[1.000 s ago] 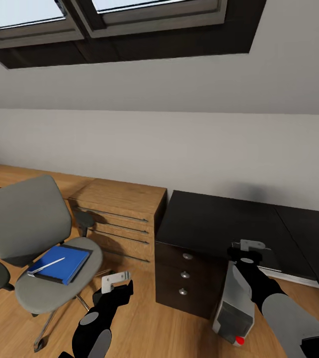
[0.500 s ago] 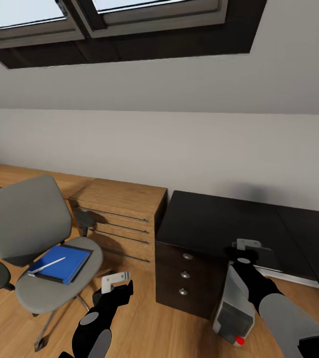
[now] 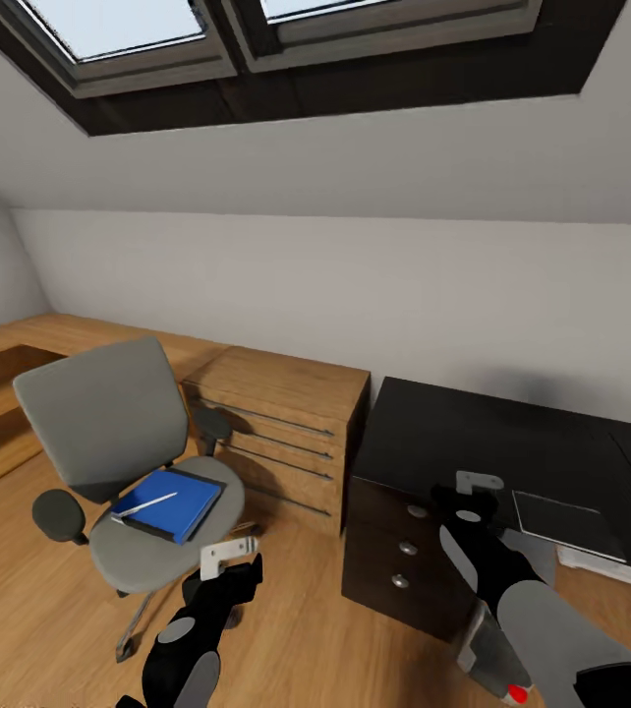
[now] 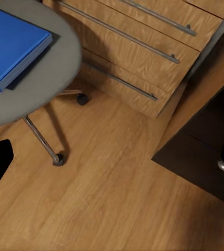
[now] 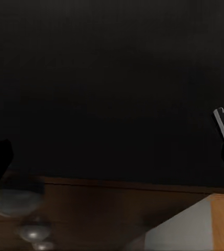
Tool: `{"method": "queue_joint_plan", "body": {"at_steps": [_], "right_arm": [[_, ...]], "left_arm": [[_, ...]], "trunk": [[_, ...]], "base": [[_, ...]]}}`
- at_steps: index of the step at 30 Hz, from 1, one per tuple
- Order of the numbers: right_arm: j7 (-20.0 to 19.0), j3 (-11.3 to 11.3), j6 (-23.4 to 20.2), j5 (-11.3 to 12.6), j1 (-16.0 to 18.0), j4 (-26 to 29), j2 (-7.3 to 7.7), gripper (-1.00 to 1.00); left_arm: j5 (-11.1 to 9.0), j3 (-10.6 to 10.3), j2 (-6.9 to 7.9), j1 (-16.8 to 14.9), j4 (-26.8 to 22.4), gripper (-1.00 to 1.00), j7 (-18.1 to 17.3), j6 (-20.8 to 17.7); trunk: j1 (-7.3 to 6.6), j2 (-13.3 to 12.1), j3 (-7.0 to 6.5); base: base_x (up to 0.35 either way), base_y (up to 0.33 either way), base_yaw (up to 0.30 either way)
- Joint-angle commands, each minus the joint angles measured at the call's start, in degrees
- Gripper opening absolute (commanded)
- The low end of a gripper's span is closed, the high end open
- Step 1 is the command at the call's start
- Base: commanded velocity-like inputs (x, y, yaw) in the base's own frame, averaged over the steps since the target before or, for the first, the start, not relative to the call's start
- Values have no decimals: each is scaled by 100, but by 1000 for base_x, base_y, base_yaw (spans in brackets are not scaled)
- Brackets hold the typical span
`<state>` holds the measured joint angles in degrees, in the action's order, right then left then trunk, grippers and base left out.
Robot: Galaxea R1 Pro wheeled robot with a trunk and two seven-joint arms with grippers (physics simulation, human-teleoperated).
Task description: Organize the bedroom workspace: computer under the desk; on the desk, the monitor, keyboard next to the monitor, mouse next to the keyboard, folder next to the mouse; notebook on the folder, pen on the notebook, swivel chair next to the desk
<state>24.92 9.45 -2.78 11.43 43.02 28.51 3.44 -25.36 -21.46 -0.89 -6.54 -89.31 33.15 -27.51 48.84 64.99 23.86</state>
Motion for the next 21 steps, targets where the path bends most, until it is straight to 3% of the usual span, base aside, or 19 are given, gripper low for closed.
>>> {"method": "queue_joint_plan", "body": {"at_steps": [1,11,12,18,21], "right_arm": [[46,49,-28,47,2,12,8,100],[49,56,-20,-17,-3,14,7,100],[48,59,27,-151,-4,9,2,100],[54,61,213,-388,-10,7,-7,100],[49,59,302,-490,-13,-1,-8,100]], "left_arm": [[-51,-8,3,-6,-6,100,51,-9],[-48,-8,9,-6,-8,100,59,-9],[-48,-8,10,-6,-8,100,59,-9],[-48,-8,10,-6,-7,100,66,-10],[-48,-8,10,-6,-6,100,64,-16]], "trunk": [[0,4,8],[0,4,30],[0,4,34],[0,4,66],[0,4,70]], "base": [[0,312,41],[0,323,-1],[60,328,-60],[127,305,-59],[35,47,-6]]}}
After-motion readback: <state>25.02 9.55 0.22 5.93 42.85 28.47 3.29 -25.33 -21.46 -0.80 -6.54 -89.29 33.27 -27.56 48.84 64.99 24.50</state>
